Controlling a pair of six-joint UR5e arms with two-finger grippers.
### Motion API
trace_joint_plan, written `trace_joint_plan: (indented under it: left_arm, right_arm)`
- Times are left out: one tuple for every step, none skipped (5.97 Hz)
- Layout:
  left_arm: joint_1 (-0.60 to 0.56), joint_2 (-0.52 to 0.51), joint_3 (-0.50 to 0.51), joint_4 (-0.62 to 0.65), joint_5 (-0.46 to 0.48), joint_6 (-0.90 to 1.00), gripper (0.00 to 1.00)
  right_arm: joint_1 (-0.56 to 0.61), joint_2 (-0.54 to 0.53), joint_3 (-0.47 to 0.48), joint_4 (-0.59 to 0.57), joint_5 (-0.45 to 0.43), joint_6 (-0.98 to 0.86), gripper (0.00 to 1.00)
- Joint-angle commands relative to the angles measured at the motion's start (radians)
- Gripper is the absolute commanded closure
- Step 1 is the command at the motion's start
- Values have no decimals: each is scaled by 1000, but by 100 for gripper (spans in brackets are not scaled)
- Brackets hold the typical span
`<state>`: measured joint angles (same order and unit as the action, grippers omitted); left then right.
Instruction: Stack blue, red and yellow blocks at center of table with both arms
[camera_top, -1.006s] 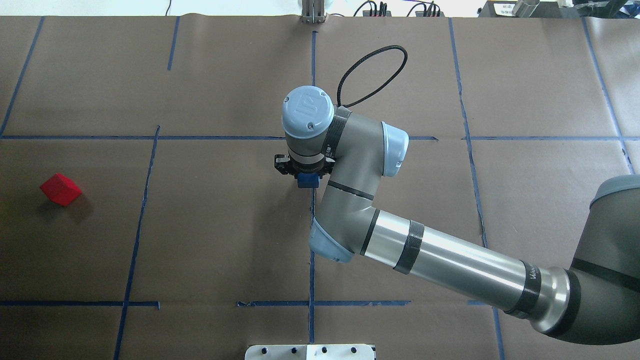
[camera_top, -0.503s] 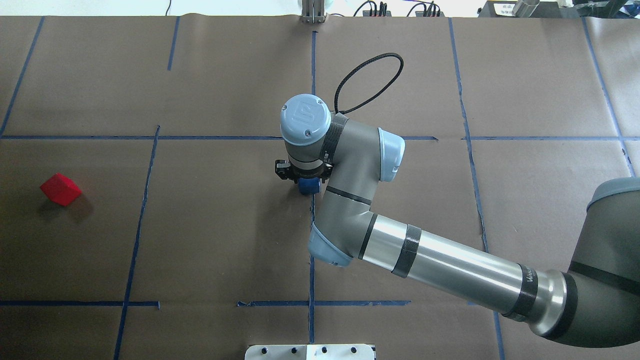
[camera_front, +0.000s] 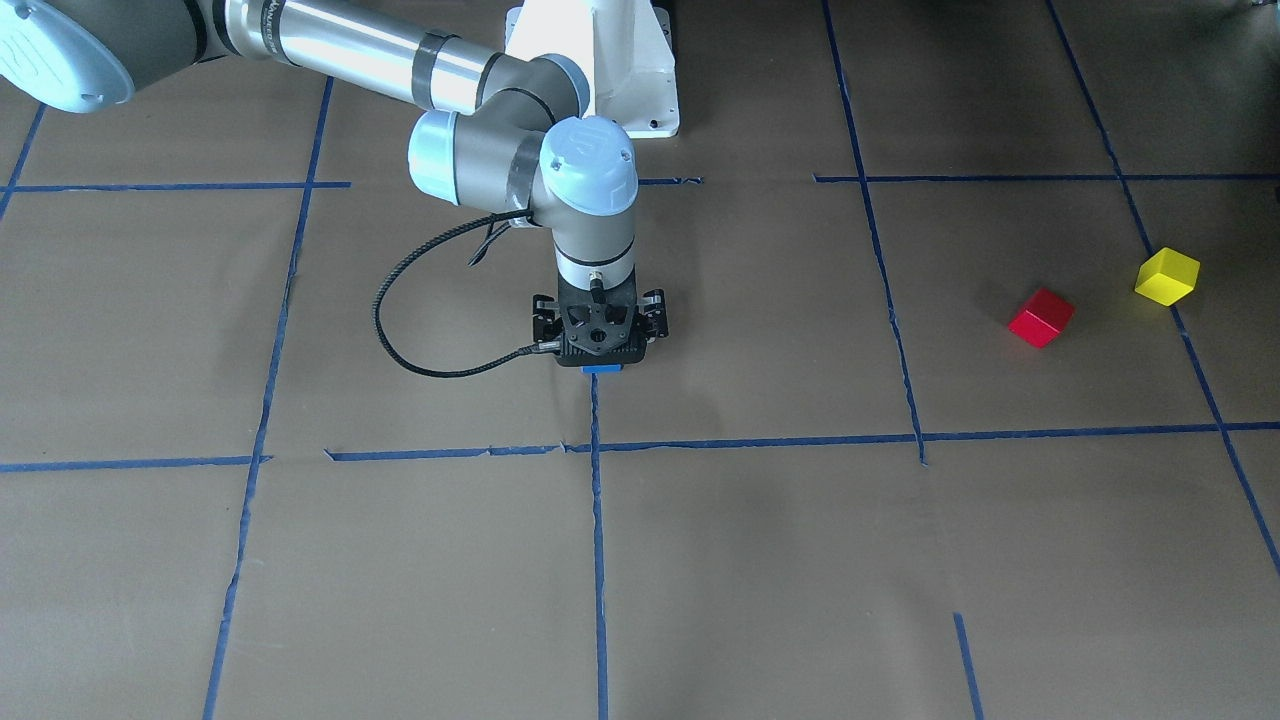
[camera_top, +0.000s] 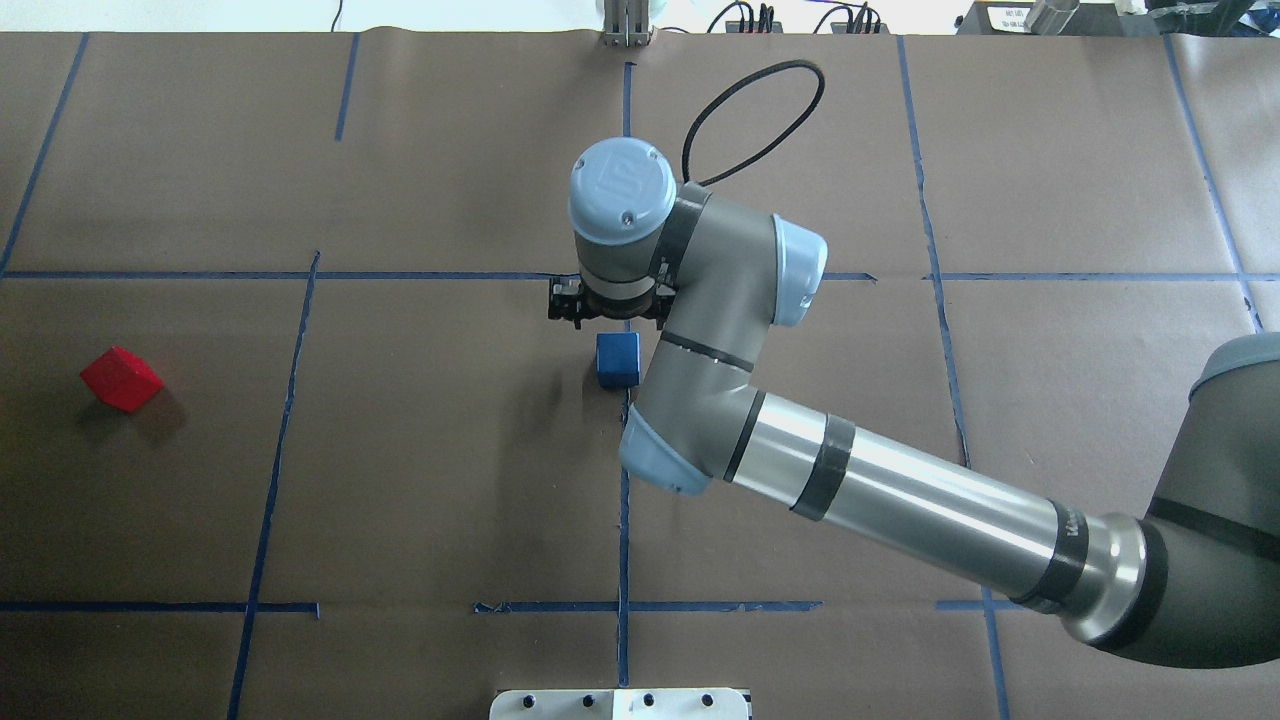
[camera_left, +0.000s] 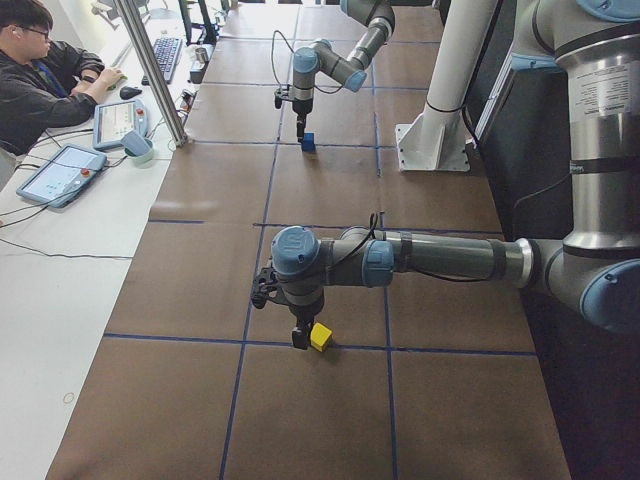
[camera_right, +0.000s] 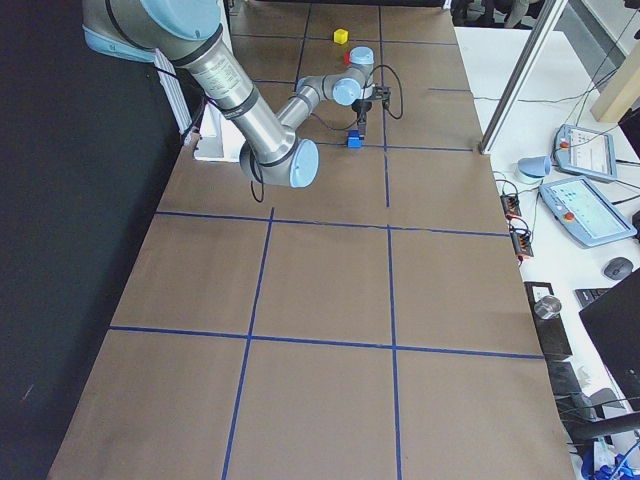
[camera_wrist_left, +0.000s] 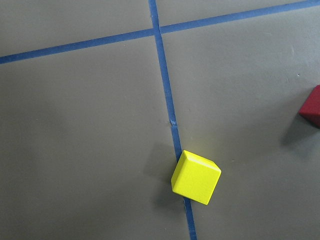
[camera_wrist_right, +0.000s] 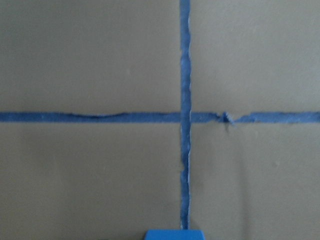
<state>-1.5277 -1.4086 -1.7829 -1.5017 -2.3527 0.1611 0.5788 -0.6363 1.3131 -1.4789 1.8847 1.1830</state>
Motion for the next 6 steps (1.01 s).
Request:
trace_joint_plan:
  left_arm:
    - [0, 0, 3, 0, 4, 2, 0]
    - [1, -1, -1, 0, 4, 3, 0]
    - [0, -1, -4, 0, 3, 6, 0]
    - [1, -1, -3, 0, 7, 5, 0]
    - [1, -3, -6, -2, 3, 0, 0]
    - [1, -10, -10, -5, 0, 0, 0]
  right_arm:
    - [173, -32, 15, -36, 164, -120, 0]
    - [246, -121, 62, -73, 219, -252, 0]
    - [318, -273, 187, -95, 247, -396, 0]
    - [428, -363, 271, -169, 322, -572, 0]
    - [491, -446, 351, -245, 336, -729, 0]
    - [534, -541, 406, -248, 336, -850, 0]
